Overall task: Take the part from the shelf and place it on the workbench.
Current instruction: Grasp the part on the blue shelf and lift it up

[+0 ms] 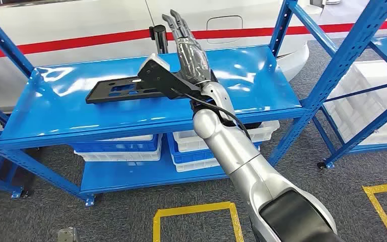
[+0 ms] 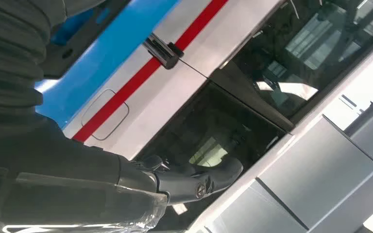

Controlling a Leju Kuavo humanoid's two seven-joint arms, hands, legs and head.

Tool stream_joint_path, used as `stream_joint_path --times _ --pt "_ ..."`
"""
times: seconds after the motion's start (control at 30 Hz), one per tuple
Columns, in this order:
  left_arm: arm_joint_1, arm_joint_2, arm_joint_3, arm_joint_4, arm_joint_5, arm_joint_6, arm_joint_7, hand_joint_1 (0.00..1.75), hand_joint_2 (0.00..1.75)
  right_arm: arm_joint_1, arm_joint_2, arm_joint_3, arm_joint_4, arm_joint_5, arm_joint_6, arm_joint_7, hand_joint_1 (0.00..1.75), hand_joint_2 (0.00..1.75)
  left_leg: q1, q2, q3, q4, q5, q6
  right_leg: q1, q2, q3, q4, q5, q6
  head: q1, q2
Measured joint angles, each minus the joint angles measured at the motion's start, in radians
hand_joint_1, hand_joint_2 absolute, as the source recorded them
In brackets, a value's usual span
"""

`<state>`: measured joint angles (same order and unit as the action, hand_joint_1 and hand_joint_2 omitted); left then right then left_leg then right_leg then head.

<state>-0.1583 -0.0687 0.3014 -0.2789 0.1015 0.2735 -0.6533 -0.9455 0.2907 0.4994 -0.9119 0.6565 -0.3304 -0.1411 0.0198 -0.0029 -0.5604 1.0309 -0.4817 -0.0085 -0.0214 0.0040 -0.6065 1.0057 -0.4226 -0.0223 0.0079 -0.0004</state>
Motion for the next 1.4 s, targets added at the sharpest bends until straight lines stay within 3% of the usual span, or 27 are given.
stream_joint_path --times 0.07,0.17,0.2,0.23,0.3,0.33,0.4,0.5,0.57,0.67,0.7,0.73,0.8,0.83,0.9,0.97,1.03,1.1,1.17,1.2,1.23,1.27,1.33,1.37,1.4 --pt "-0.001 0.000 0.000 0.000 -0.001 0.000 0.000 0.00 0.00 -0.001 0.000 0.000 -0.003 0.001 0.000 0.000 0.00 1.75 0.001 0.000 -0.035 0.063 -0.021 -0.005 0.001 0.000 0.005 0.000 -0.005 -0.006 -0.001 0.000" --pt "0.001 0.000 0.003 0.000 -0.008 0.000 0.002 0.00 0.00 0.005 0.000 0.000 -0.008 0.004 0.000 0.003 0.00 1.75 0.001 0.000 -0.151 0.232 -0.080 -0.013 0.008 0.002 0.019 0.000 -0.021 -0.013 -0.003 0.000" --pt "0.002 0.000 0.004 0.000 -0.012 0.000 0.005 0.00 0.00 0.009 0.000 0.000 -0.011 0.005 0.001 0.005 0.00 1.75 0.001 0.000 -0.172 0.244 -0.076 -0.012 0.010 0.003 0.027 0.000 -0.028 -0.013 -0.003 0.000" --pt "0.002 0.000 0.004 0.000 -0.015 0.001 0.008 0.00 0.00 0.014 -0.001 0.000 -0.016 0.007 0.001 0.008 0.00 1.75 0.000 0.000 -0.173 0.216 -0.049 -0.007 0.013 0.004 0.036 0.000 -0.035 -0.013 -0.003 0.000" --pt "0.002 0.000 0.005 0.000 -0.023 0.002 0.015 0.00 0.00 0.018 -0.001 0.000 -0.030 0.011 0.001 0.013 0.00 1.75 -0.005 0.001 -0.128 0.082 0.042 0.013 0.017 0.005 0.057 -0.001 -0.050 -0.012 -0.003 0.000" --pt "0.001 0.001 0.005 0.000 -0.025 0.003 0.018 0.00 0.00 0.018 -0.002 -0.001 -0.037 0.013 0.002 0.015 0.00 1.75 -0.010 0.002 -0.105 0.025 0.069 0.024 0.019 0.006 0.066 -0.004 -0.056 -0.010 -0.001 0.000" --pt "0.000 0.002 0.006 0.000 -0.028 0.003 0.021 0.00 0.00 0.019 -0.003 -0.002 -0.049 0.016 0.002 0.019 0.00 1.75 -0.022 0.002 -0.076 -0.034 0.079 0.042 0.018 0.008 0.076 -0.007 -0.060 0.000 0.000 0.000" --pt "0.000 0.003 0.006 -0.001 -0.031 0.004 0.029 0.00 0.00 0.023 -0.007 -0.003 -0.068 0.023 0.003 0.027 0.00 1.75 -0.028 -0.001 -0.038 -0.067 0.080 0.066 0.022 0.007 0.088 0.011 -0.052 0.023 -0.004 0.000" --pt "-0.001 0.002 0.007 -0.001 -0.036 0.004 0.035 0.00 0.00 0.024 -0.013 -0.006 -0.082 0.029 0.002 0.033 0.00 1.75 -0.022 -0.001 -0.008 -0.079 0.079 0.076 0.022 0.006 0.064 0.068 -0.077 0.027 -0.002 0.000" --pt "-0.002 -0.001 0.007 -0.001 -0.040 0.006 0.046 0.00 0.00 0.036 -0.026 -0.011 -0.099 0.034 0.006 0.043 0.00 1.75 -0.019 -0.002 0.004 -0.080 0.068 0.076 0.015 0.006 -0.049 0.234 -0.141 0.032 0.000 0.000" --pt "0.000 -0.001 0.007 -0.001 -0.041 0.009 0.050 0.00 0.00 0.044 -0.030 -0.012 -0.105 0.035 0.008 0.047 0.00 1.75 -0.018 -0.003 0.009 -0.080 0.063 0.073 0.012 0.006 -0.078 0.257 -0.147 0.040 0.000 0.000" --pt "0.002 -0.002 0.007 0.000 -0.041 0.012 0.055 0.00 0.00 0.051 -0.034 -0.014 -0.112 0.037 0.011 0.050 0.00 1.75 -0.017 -0.004 0.015 -0.079 0.056 0.068 0.008 0.006 -0.091 0.247 -0.137 0.050 0.001 0.000" --pt "0.005 -0.002 0.008 0.000 -0.042 0.019 0.067 0.00 0.00 0.058 -0.037 -0.015 -0.123 0.041 0.014 0.053 0.00 1.75 -0.013 -0.006 0.031 -0.074 0.037 0.055 -0.003 0.002 -0.063 0.123 -0.062 0.079 0.001 0.000" --pt "0.006 -0.002 0.009 0.001 -0.042 0.022 0.073 0.00 0.00 0.059 -0.039 -0.016 -0.127 0.042 0.017 0.054 0.00 1.75 -0.011 -0.006 0.038 -0.069 0.026 0.047 -0.006 -0.002 -0.045 0.059 -0.027 0.084 0.001 0.000" --pt "0.008 -0.001 0.013 0.004 -0.045 0.029 0.088 0.00 0.00 0.060 -0.043 -0.018 -0.133 0.044 0.023 0.056 0.00 1.75 -0.011 -0.006 0.045 -0.060 0.007 0.032 -0.004 -0.009 -0.020 -0.007 0.008 0.068 -0.001 0.000" --pt "0.014 -0.001 0.021 0.010 -0.052 0.036 0.121 0.00 0.00 0.062 -0.045 -0.020 -0.141 0.047 0.026 0.061 0.00 1.75 -0.011 -0.004 0.046 -0.054 0.000 0.020 -0.002 -0.008 -0.012 -0.006 0.006 0.037 -0.003 0.000" --pt "0.023 -0.001 0.025 0.019 -0.062 0.039 0.191 0.00 0.00 0.062 -0.045 -0.022 -0.156 0.049 0.027 0.065 0.00 1.75 -0.007 -0.002 0.024 -0.012 0.002 0.012 -0.007 -0.006 -0.003 -0.008 0.009 0.024 -0.005 0.000" --pt "0.037 0.001 0.026 0.032 -0.073 0.036 0.280 0.00 0.00 0.061 -0.044 -0.022 -0.170 0.050 0.029 0.066 0.00 1.75 -0.002 0.000 -0.050 0.102 -0.009 0.002 -0.009 -0.004 0.007 -0.010 0.005 0.015 -0.008 0.000" --pt "0.059 0.002 0.027 0.045 -0.092 0.033 0.377 0.00 0.00 0.065 -0.044 -0.022 -0.177 0.050 0.031 0.070 0.00 1.75 0.000 0.000 -0.141 0.224 -0.057 -0.007 -0.008 -0.002 0.017 -0.010 -0.005 0.007 -0.010 0.000" --pt "0.071 0.003 0.026 0.051 -0.107 0.036 0.437 0.00 0.00 0.068 -0.044 -0.022 -0.178 0.050 0.031 0.072 0.00 1.75 0.001 0.000 -0.174 0.253 -0.081 -0.010 -0.008 0.000 0.023 -0.010 -0.012 0.005 -0.010 0.000" --pt "0.081 0.003 0.024 0.058 -0.125 0.042 0.506 0.00 0.00 0.070 -0.044 -0.022 -0.180 0.050 0.032 0.073 0.00 1.75 0.001 0.000 -0.188 0.247 -0.084 -0.010 -0.007 0.002 0.030 -0.010 -0.018 0.005 -0.011 0.000" --pt "0.090 0.003 0.020 0.064 -0.143 0.045 0.594 0.00 0.00 0.071 -0.044 -0.022 -0.182 0.049 0.035 0.075 0.00 1.75 0.001 0.000 -0.183 0.204 -0.058 -0.008 -0.007 0.003 0.038 -0.010 -0.024 0.006 -0.011 0.000" --pt "0.100 0.003 0.009 0.074 -0.165 0.030 0.772 0.00 0.00 0.071 -0.042 -0.022 -0.188 0.047 0.042 0.076 0.00 1.75 0.000 0.001 -0.137 0.061 0.044 0.001 -0.006 0.004 0.055 -0.011 -0.036 0.011 -0.011 0.000" --pt "0.102 0.002 0.004 0.078 -0.171 0.016 0.844 0.00 0.00 0.071 -0.039 -0.021 -0.190 0.045 0.046 0.076 0.00 1.75 -0.002 0.003 -0.114 0.001 0.079 0.006 -0.004 0.005 0.060 -0.011 -0.042 0.016 -0.011 0.000" --pt "0.104 0.001 0.000 0.081 -0.173 0.006 0.886 0.00 0.00 0.071 -0.036 -0.020 -0.192 0.044 0.048 0.076 0.00 1.75 -0.004 0.003 -0.100 -0.033 0.095 0.011 -0.001 0.005 0.063 -0.012 -0.047 0.021 -0.011 0.000"
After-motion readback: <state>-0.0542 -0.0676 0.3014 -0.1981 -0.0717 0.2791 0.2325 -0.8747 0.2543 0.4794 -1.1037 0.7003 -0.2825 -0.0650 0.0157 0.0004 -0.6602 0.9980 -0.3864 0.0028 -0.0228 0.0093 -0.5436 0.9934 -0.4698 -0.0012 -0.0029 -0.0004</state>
